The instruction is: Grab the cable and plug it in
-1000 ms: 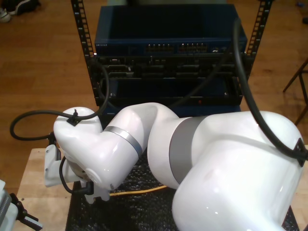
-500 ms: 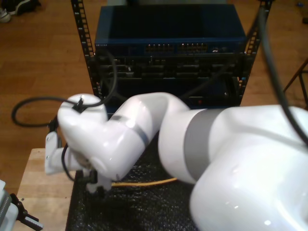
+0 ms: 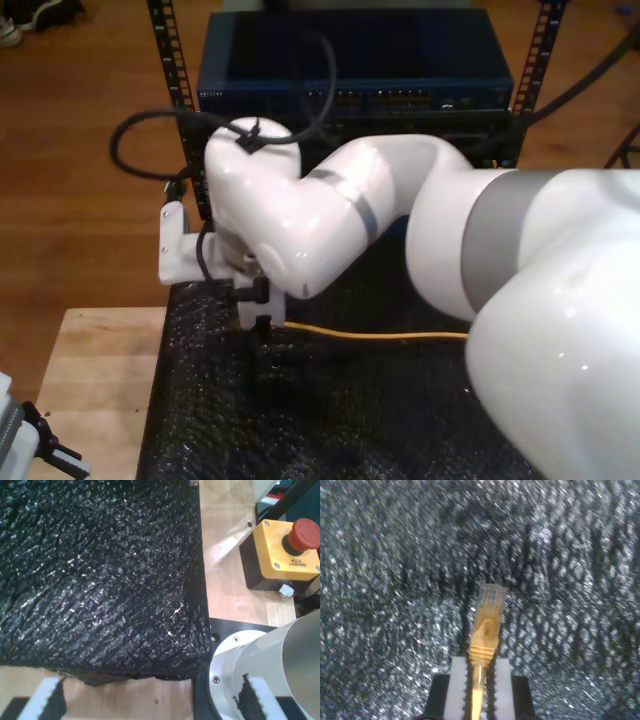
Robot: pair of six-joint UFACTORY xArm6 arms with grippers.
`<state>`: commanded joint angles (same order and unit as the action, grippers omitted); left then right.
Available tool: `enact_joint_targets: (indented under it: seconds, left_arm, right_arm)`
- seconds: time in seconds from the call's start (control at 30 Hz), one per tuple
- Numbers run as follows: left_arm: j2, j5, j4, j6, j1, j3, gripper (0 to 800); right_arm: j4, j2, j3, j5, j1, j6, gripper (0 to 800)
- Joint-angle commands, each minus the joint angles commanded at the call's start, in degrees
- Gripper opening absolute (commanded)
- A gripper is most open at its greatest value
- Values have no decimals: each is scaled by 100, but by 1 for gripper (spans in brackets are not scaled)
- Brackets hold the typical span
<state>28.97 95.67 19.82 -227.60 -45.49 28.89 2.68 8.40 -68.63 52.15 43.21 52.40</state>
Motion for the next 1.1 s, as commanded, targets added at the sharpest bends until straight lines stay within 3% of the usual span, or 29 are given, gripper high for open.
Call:
enact_joint_targets:
  seconds: [0.17, 0.33, 0.57, 0.77, 0.93, 1.1]
  left_arm:
    - [-9, 18, 44, -18, 62, 114, 800]
    - [-9, 167, 378, -316, 545, 141, 800]
    - [-26, 273, 809, -914, 1415, 290, 800]
    - [-211, 255, 1495, -1284, 1899, 422, 800]
    - [-492, 220, 1846, -1415, 1978, 554, 800]
    - [-527, 202, 1846, -1415, 1978, 589, 800]
  right_arm:
    - [-580, -246, 79, 325, -290, 501, 4]
    - [-1160, -580, 255, 536, -598, 958, 4]
    - [-1398, -1011, 466, 791, -1055, 1204, 4]
    - [-1881, -1310, 686, 1046, -1407, 1591, 4]
    - [-2163, -1477, 941, 1099, -1705, 1890, 4]
    - [-2154, -1468, 1011, 1055, -1662, 1890, 4]
